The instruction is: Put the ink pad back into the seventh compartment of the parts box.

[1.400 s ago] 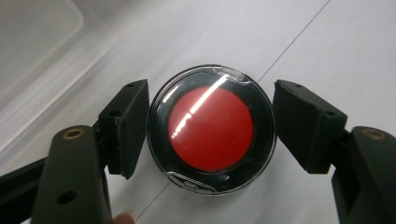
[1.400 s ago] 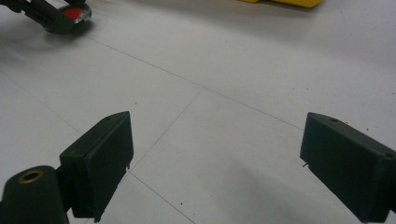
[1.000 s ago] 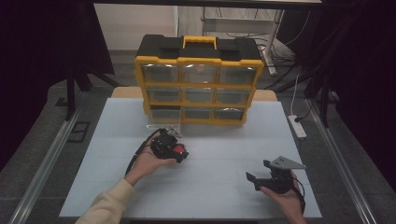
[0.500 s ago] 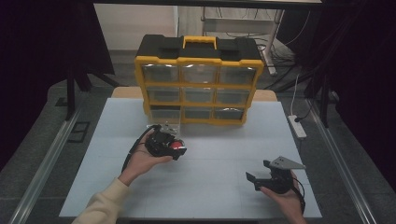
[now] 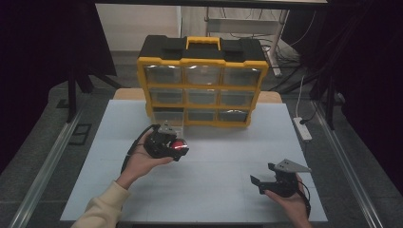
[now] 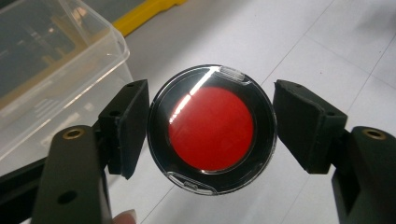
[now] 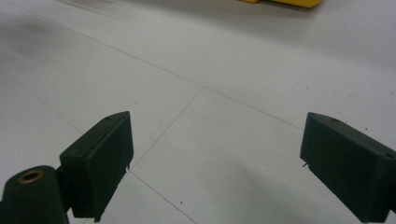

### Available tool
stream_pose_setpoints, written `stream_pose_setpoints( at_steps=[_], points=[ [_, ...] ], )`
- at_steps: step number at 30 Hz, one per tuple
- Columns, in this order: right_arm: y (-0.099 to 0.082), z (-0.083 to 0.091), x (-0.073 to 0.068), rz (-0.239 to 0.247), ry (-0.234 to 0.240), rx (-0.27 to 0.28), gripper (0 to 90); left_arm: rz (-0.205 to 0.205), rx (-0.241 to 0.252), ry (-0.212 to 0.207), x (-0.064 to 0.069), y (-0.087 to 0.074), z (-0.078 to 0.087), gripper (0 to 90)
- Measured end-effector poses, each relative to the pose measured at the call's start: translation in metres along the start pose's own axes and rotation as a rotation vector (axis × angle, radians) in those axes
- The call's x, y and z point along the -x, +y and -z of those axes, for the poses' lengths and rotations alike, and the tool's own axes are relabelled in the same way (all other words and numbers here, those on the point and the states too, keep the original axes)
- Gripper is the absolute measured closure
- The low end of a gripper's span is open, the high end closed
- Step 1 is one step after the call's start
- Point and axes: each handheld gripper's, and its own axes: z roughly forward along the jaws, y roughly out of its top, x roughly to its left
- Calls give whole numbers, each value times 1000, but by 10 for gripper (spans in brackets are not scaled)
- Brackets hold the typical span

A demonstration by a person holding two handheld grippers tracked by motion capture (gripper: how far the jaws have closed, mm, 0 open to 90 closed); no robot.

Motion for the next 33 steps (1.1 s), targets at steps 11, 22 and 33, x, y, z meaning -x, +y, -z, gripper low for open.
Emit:
stream_pose_setpoints(
  at_steps=[11, 22, 33],
  points=[
    [0, 0, 0, -1, -1, 0, 97, -3, 49, 7, 1, 4, 19, 302],
    [0, 0, 0, 0, 1, 0, 97, -9, 71, 8, 3, 6, 29, 302],
    [0, 0, 0, -2, 2, 4, 97, -13, 76, 10, 4, 6, 29, 302]
  ],
)
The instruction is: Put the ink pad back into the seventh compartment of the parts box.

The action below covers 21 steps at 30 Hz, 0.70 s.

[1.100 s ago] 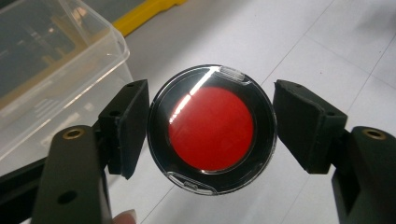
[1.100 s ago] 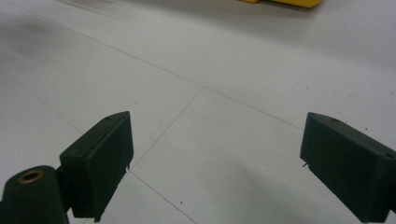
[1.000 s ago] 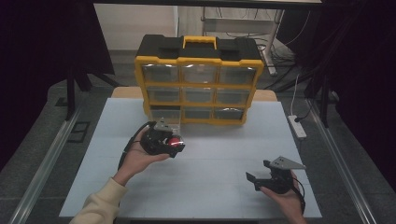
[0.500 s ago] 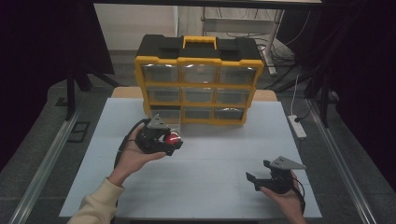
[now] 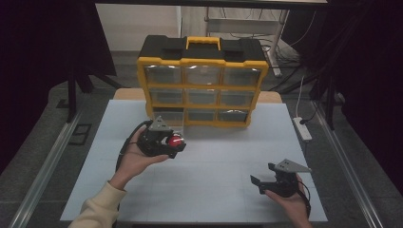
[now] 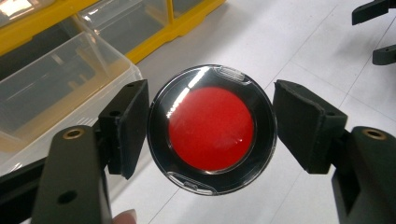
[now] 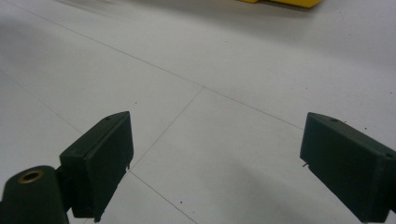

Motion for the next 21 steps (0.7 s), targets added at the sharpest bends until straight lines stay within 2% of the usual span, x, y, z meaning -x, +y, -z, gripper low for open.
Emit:
stream_pose_setpoints(
  at_steps=[13, 21],
  points=[
    [0, 1, -1, 0, 3, 5, 97, 1, -11, 17, -2, 4, -6, 302],
    [0, 2, -1, -3, 3, 8, 97, 11, -14, 37, -13, 14, -9, 302]
  ],
)
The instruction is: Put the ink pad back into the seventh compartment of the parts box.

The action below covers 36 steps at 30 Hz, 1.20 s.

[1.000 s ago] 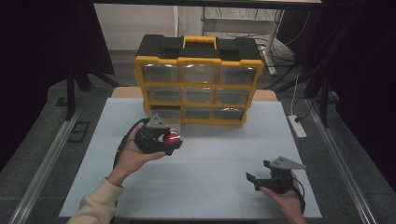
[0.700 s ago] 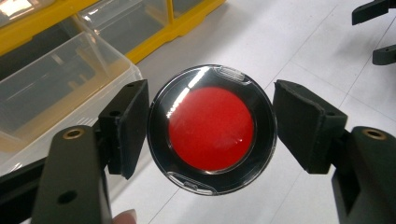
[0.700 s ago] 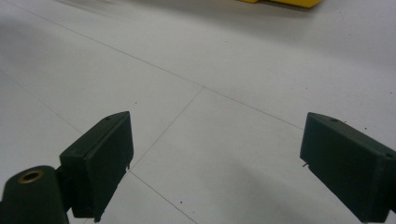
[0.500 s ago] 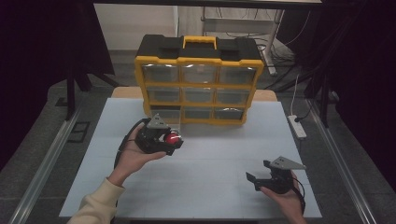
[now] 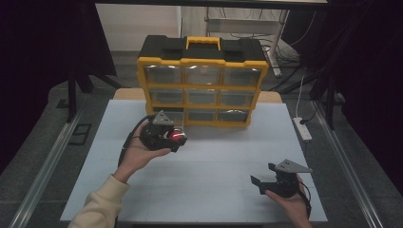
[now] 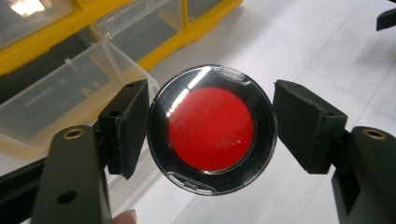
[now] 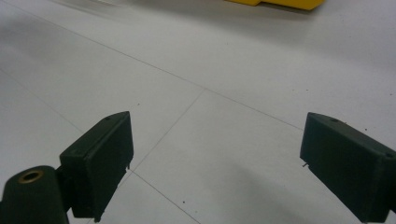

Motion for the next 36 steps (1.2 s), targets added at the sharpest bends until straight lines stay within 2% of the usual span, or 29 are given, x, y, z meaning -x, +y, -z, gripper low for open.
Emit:
stream_pose_setpoints(
  at_steps=[11, 17, 36],
  points=[
    [0, 0, 0, -1, 0, -1, 97, 25, 0, 29, -12, 10, -1, 302],
    [0, 0, 0, -2, 1, 0, 97, 50, -13, 38, -25, 15, -5, 302],
    [0, -1, 0, -1, 0, -3, 97, 77, -29, 79, -48, 26, -13, 302]
  ],
)
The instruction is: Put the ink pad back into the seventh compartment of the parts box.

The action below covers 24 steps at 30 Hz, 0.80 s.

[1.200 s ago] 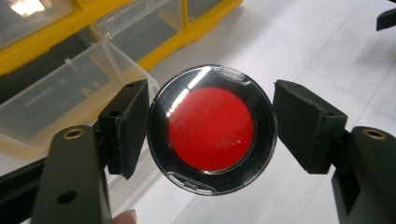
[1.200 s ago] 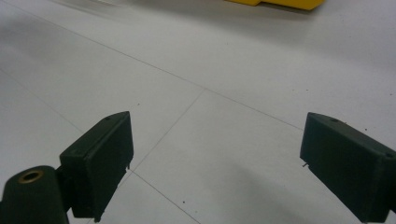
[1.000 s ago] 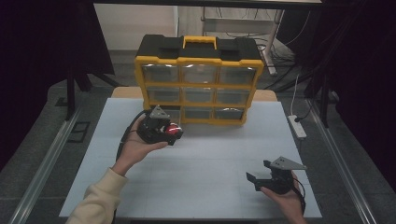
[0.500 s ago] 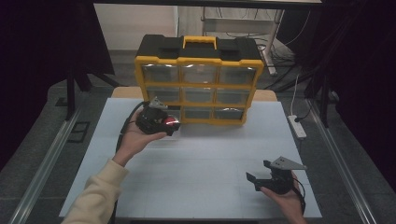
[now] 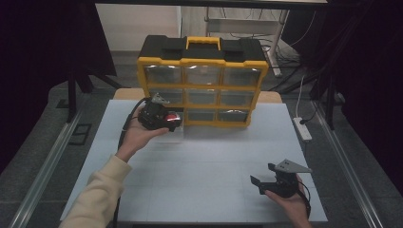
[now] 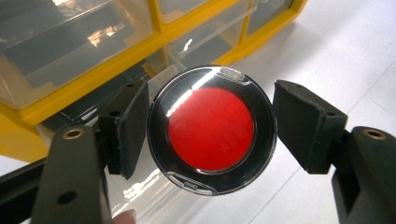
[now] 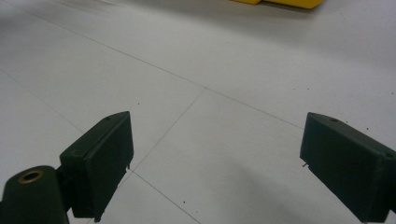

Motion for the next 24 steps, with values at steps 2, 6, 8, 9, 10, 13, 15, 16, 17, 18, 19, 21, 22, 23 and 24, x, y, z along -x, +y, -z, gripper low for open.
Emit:
stream_pose_setpoints(
  at_steps=[2, 6, 8, 9, 10, 13, 15, 16, 17, 18, 19, 21, 22, 23, 24],
  points=[
    [0, 0, 0, -1, 1, 0, 98, 13, -3, 2, -3, 1, -2, 302],
    [0, 0, 0, -1, 1, 0, 98, 16, -19, 18, -8, 2, -6, 302],
    [0, 0, 0, 0, 1, -1, 97, 21, -23, 22, -10, 2, -8, 302],
    [0, 0, 0, 0, 0, -1, 98, 22, -26, 24, -11, 2, -9, 302],
    [0, 0, 0, 0, 0, -1, 98, 20, -29, 30, -12, 2, -10, 302],
    [0, 0, 0, 0, 0, -3, 98, 26, -31, 38, -15, 3, -12, 302],
    [0, 0, 1, 0, -1, -4, 98, 27, -32, 41, -16, 3, -12, 302],
    [0, 0, 1, -2, 2, -6, 98, 30, -36, 45, -18, 3, -14, 302],
    [0, -1, 0, -2, 1, -6, 98, 32, -37, 50, -18, 4, -15, 302],
    [0, -1, 0, -2, 1, -7, 98, 35, -38, 52, -19, 4, -15, 302],
    [0, -1, 0, -2, 2, -7, 98, 35, -39, 53, -20, 5, -16, 302],
    [0, 0, 0, -2, 2, -7, 98, 39, -40, 61, -21, 6, -17, 302],
    [0, 0, 1, -3, 2, -7, 98, 40, -42, 64, -22, 6, -18, 302],
    [0, 0, 1, -3, 0, -7, 98, 41, -42, 66, -23, 7, -18, 302],
    [0, -1, 1, -4, 0, -8, 98, 41, -42, 66, -23, 7, -18, 302]
  ],
)
